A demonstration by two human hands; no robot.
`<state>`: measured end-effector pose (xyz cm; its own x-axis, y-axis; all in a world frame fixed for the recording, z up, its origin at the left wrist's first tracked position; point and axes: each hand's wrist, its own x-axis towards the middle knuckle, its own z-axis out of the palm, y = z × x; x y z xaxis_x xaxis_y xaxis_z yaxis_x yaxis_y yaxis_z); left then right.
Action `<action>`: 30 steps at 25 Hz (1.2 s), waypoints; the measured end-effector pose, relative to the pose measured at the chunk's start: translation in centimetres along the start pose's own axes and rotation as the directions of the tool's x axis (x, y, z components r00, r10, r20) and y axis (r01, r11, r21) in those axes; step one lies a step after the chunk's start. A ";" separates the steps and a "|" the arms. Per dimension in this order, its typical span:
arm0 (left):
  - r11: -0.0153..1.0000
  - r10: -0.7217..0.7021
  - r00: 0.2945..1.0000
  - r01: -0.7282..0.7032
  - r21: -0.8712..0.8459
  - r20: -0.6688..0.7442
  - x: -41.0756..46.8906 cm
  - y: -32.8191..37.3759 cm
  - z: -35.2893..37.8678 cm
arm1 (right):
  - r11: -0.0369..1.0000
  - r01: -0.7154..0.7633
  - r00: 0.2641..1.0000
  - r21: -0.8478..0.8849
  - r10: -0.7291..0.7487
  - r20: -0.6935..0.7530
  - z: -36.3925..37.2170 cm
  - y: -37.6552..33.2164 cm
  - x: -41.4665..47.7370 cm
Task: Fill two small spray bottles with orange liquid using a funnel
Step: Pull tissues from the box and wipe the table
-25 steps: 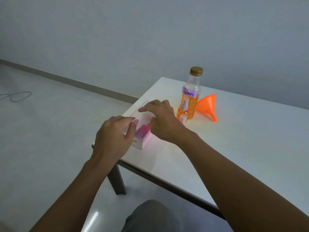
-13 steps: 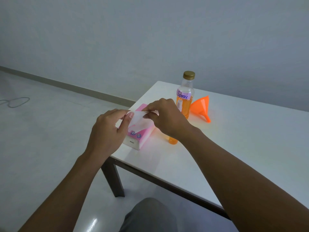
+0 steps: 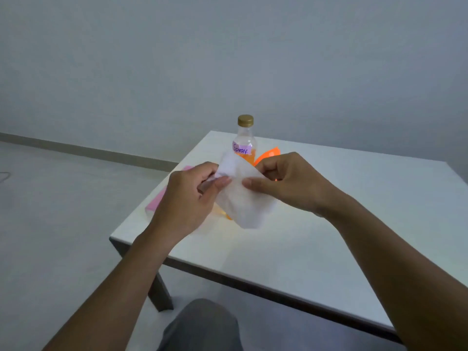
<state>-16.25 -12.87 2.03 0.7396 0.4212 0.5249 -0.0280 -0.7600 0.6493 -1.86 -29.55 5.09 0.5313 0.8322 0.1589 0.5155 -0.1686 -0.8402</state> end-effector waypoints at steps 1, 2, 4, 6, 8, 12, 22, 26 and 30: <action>0.999 -0.001 0.999 0.003 -0.049 0.047 0.0 0.3 1.7 | 0.998 -0.060 0.997 0.027 0.059 0.040 -0.7 1.1 -1.5; 0.992 -0.018 0.995 0.030 -0.120 0.097 -0.2 0.6 3.3 | 0.991 -0.115 0.992 0.070 0.111 0.059 -1.1 2.4 -2.9; 0.957 -0.055 0.976 0.112 -0.266 0.210 -0.6 1.3 7.1 | 0.962 -0.207 0.978 0.177 0.206 0.024 -1.9 5.1 -6.1; 0.922 -0.076 0.952 0.180 -0.342 0.297 -0.9 2.1 10.9 | 0.917 -0.284 0.950 0.279 0.309 -0.051 -2.8 7.8 -9.1; 0.919 -0.090 0.932 0.213 -0.331 0.350 -1.1 2.8 14.7 | 0.883 -0.361 0.894 0.300 0.419 -0.157 -4.1 10.1 -11.6; 0.952 -0.102 0.928 0.195 -0.237 0.358 -1.7 3.5 20.0 | 0.837 -0.523 0.716 0.160 0.533 -0.450 -8.1 13.4 -14.8; 0.963 0.032 0.958 -0.106 0.248 0.285 -1.5 2.1 21.5 | 0.395 -0.852 0.447 -0.344 0.207 -0.870 -19.8 20.3 -15.8; 0.951 -0.020 0.959 -0.069 0.300 0.283 -1.1 0.7 20.7 | 0.610 -0.753 0.500 -0.245 0.290 -0.816 -17.2 22.3 -13.9; 0.921 -0.110 0.919 -0.049 0.385 0.380 -1.4 -0.2 20.5 | 0.722 -0.685 0.519 -0.100 0.386 -0.762 -14.1 22.8 -11.3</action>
<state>-3.47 -23.42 -10.09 0.9378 0.2826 0.2017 0.1972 -0.9117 0.3605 13.36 -50.26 -8.60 0.9876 -0.0357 0.1530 0.0759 -0.7444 -0.6634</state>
